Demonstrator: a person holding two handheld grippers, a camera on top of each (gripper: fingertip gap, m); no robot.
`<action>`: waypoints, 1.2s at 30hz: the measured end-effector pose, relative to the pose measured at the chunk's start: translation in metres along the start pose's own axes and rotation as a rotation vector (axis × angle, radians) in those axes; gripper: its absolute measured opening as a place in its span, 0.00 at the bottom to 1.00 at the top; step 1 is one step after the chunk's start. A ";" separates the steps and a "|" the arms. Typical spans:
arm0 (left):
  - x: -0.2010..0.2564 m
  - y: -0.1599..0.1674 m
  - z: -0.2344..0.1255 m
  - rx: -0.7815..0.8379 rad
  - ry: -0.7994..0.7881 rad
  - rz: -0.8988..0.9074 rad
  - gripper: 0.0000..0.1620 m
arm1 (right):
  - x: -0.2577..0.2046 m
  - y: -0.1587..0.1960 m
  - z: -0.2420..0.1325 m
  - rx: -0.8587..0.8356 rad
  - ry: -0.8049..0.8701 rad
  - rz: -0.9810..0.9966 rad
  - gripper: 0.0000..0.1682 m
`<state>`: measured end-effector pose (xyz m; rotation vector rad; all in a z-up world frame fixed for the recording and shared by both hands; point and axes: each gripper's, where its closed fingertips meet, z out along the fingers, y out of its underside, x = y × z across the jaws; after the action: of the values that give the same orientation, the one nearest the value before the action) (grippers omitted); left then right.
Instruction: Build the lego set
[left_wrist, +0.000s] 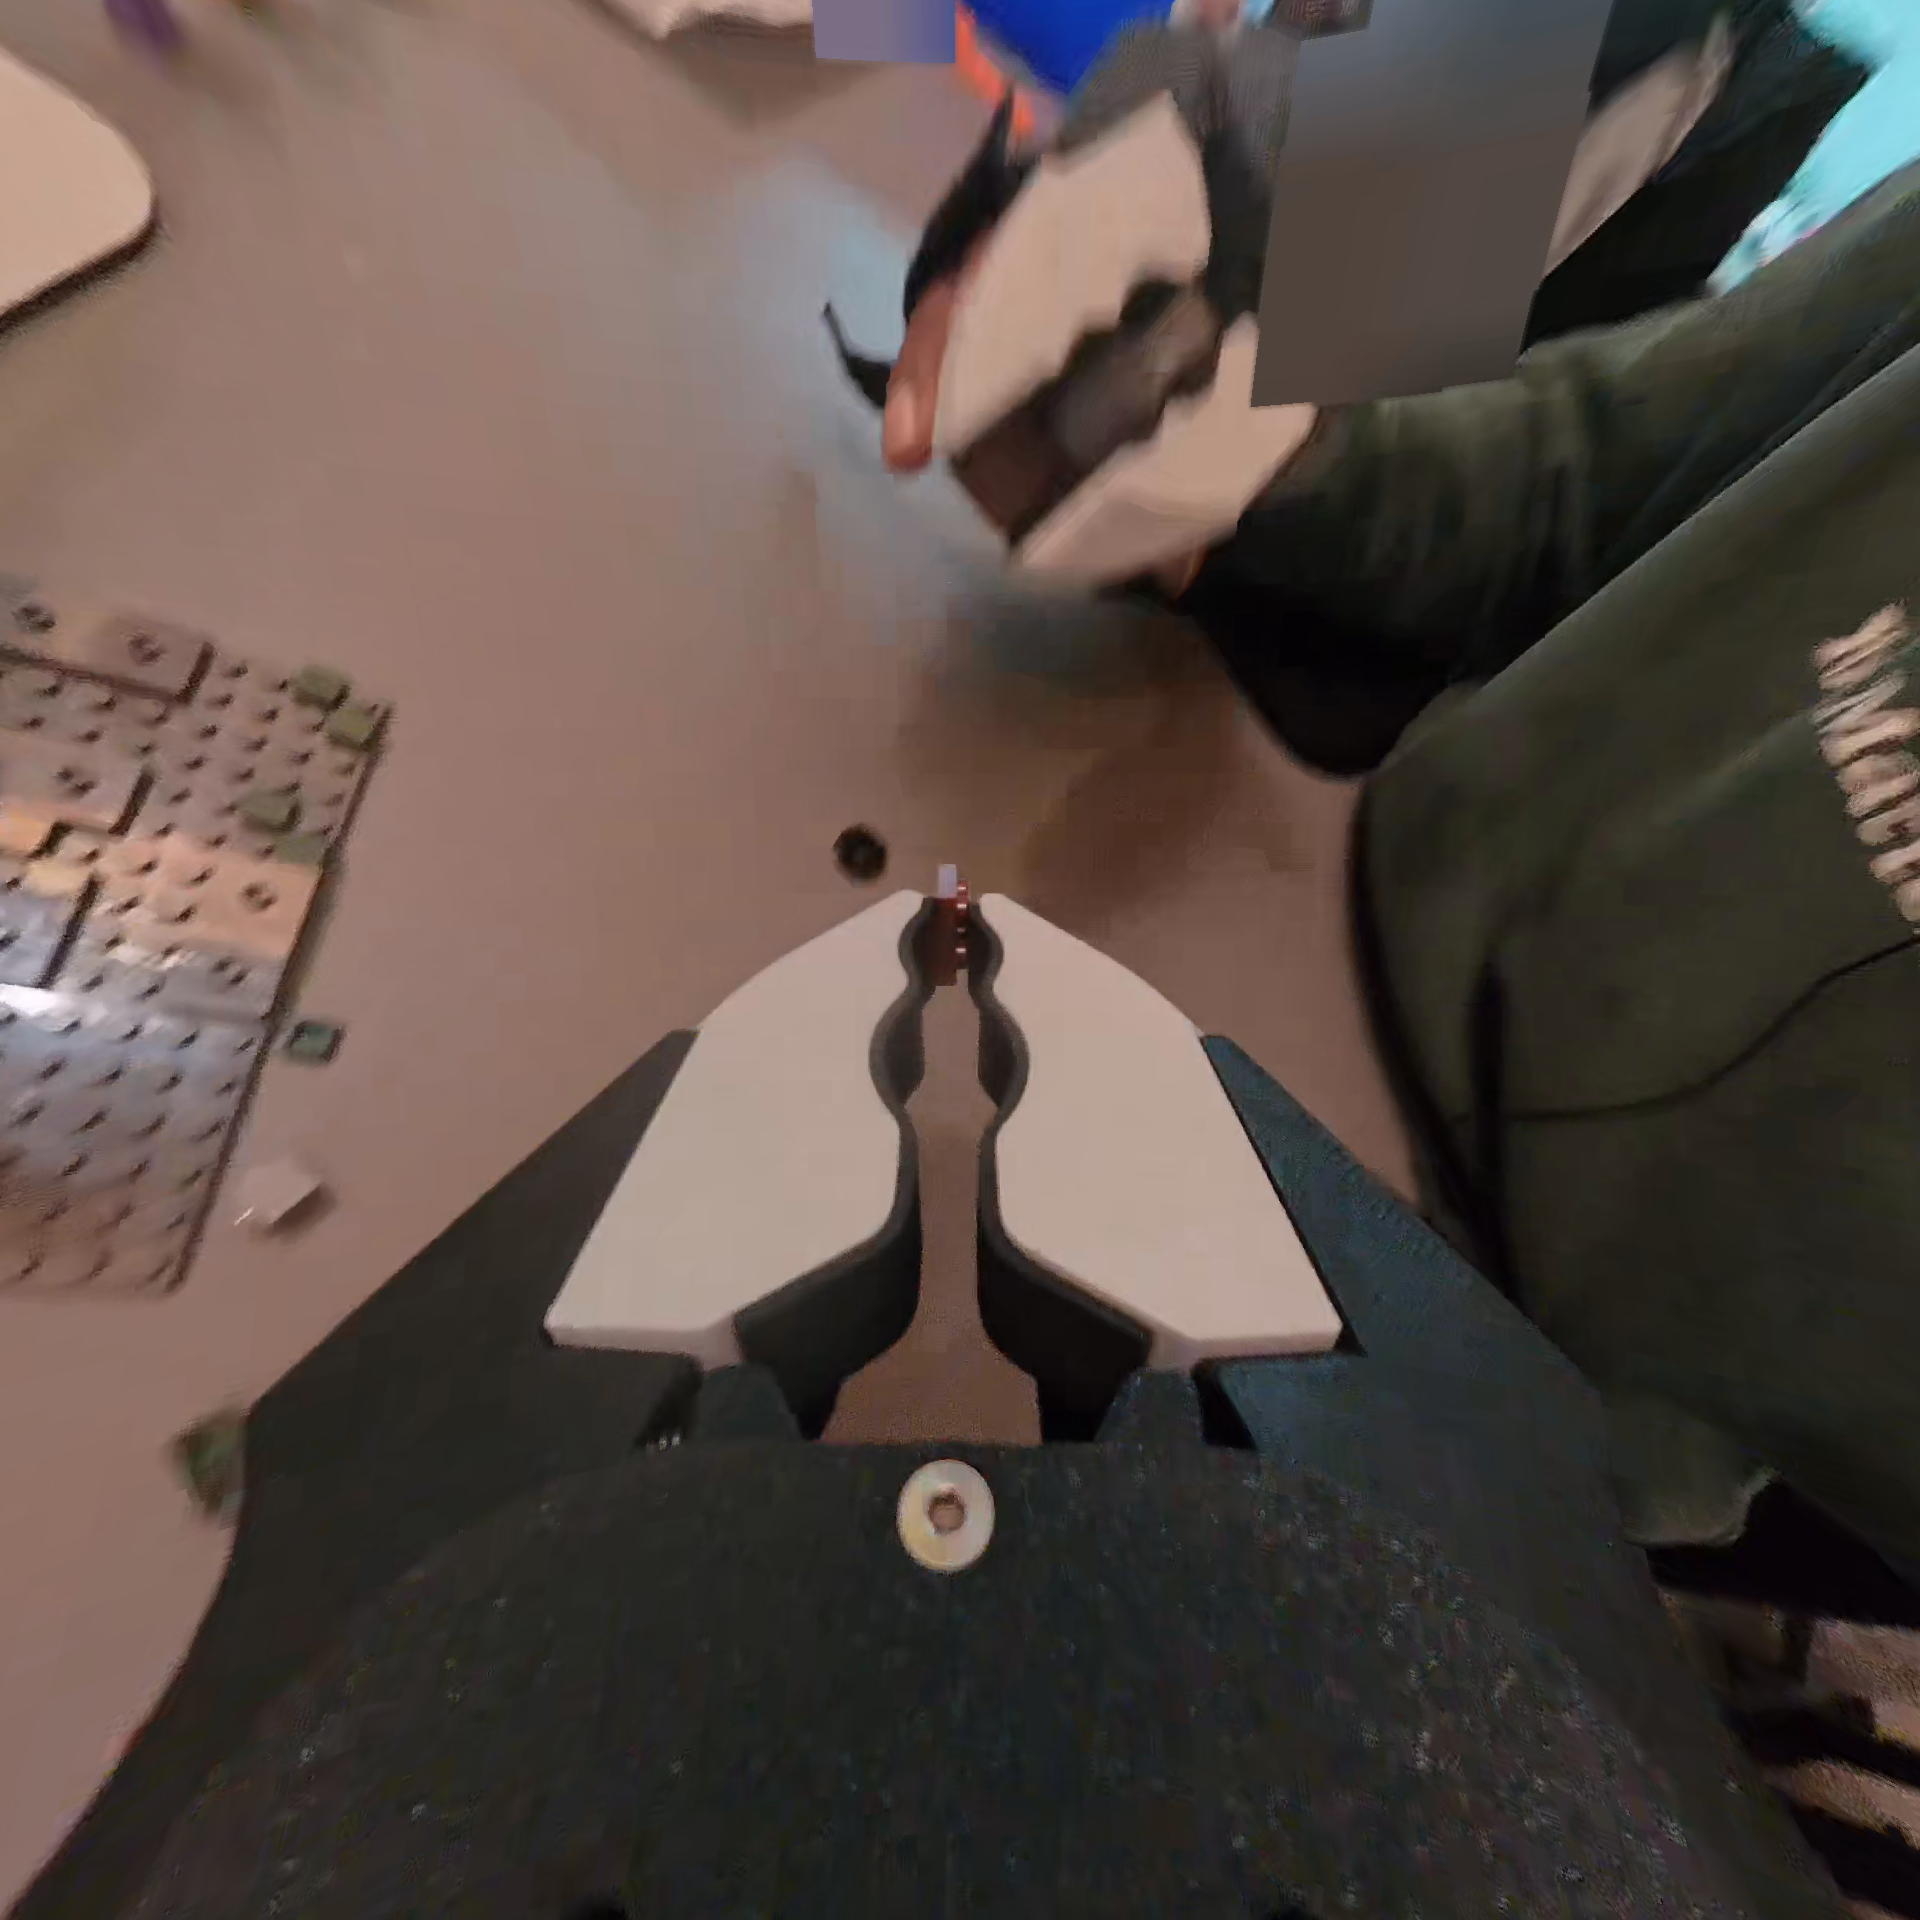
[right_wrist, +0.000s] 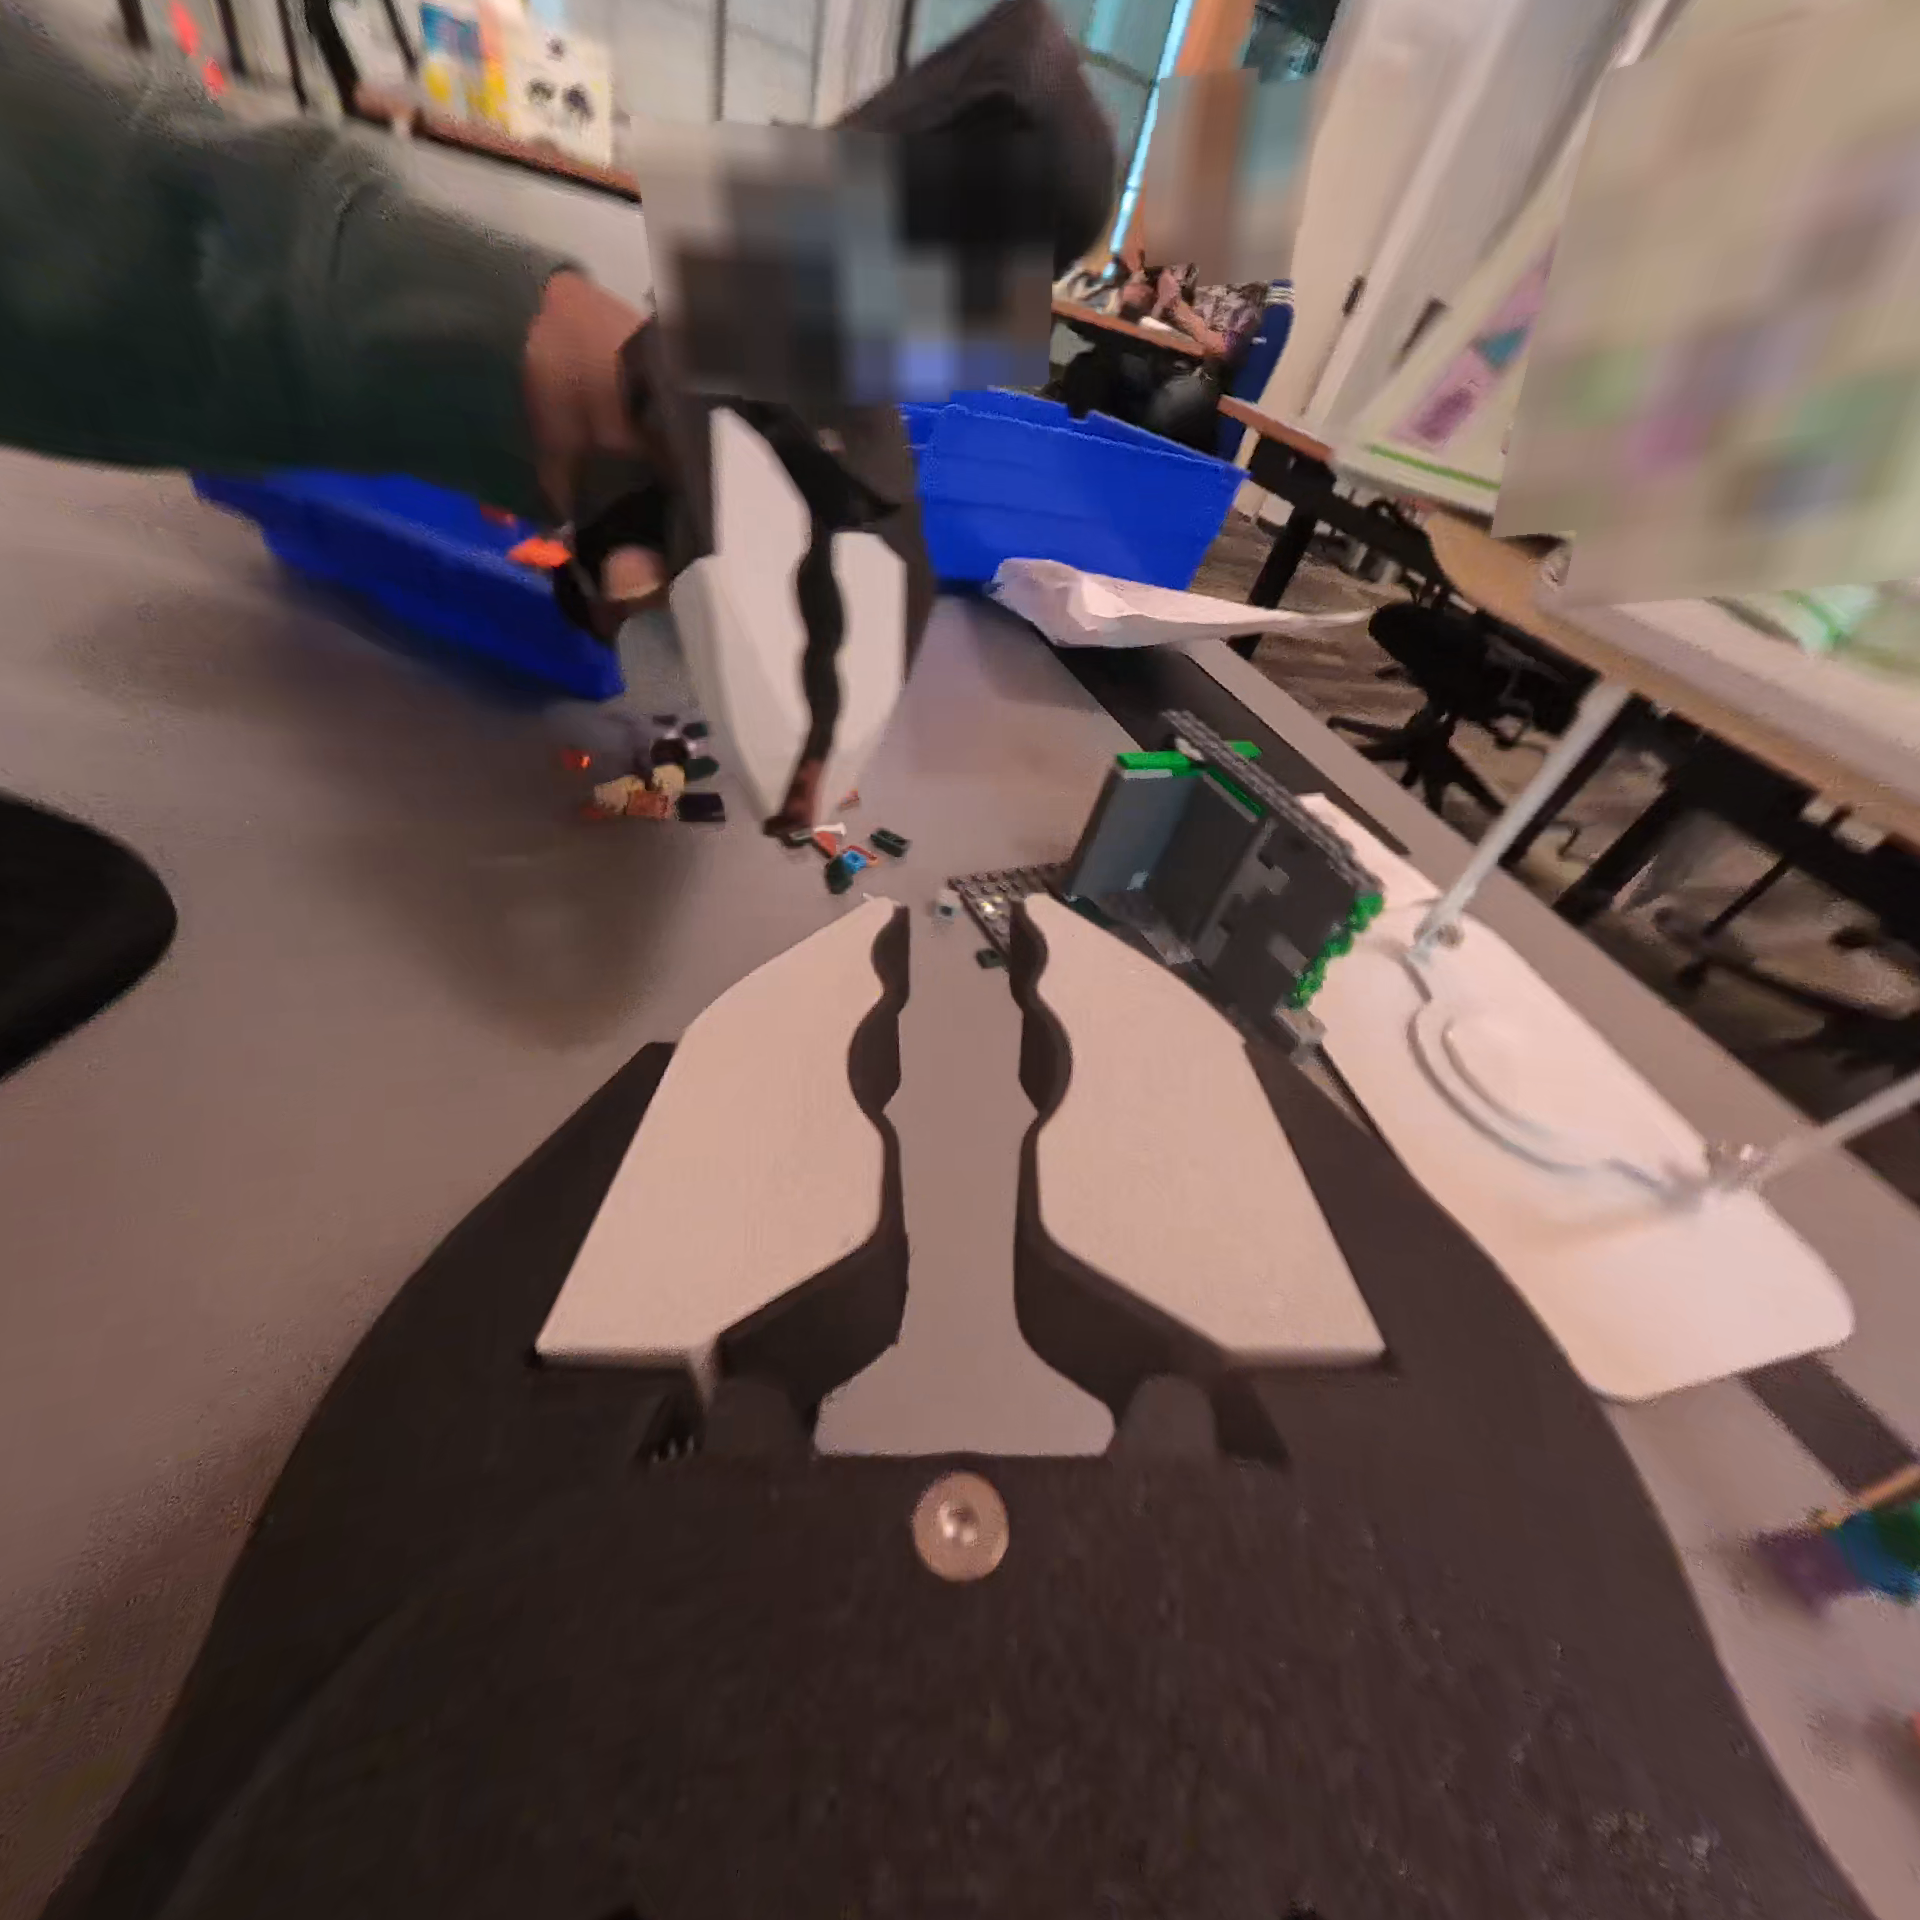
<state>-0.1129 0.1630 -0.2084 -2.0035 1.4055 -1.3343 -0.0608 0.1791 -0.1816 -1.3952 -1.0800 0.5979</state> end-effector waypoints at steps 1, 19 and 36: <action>0.004 -0.006 0.003 0.040 0.032 -0.017 0.03 | -0.009 -0.001 0.003 -0.009 -0.009 -0.058 0.12; 0.026 -0.036 0.020 0.301 0.211 -0.093 0.10 | -0.030 -0.008 0.008 0.015 0.022 -0.288 0.09; 0.027 -0.005 0.033 0.053 -0.224 0.526 0.14 | -0.032 0.002 0.001 0.010 -0.212 0.094 0.10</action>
<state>-0.0804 0.1346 -0.2081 -1.5369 1.6150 -0.8770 -0.0748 0.1521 -0.1913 -1.4028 -1.1813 0.8337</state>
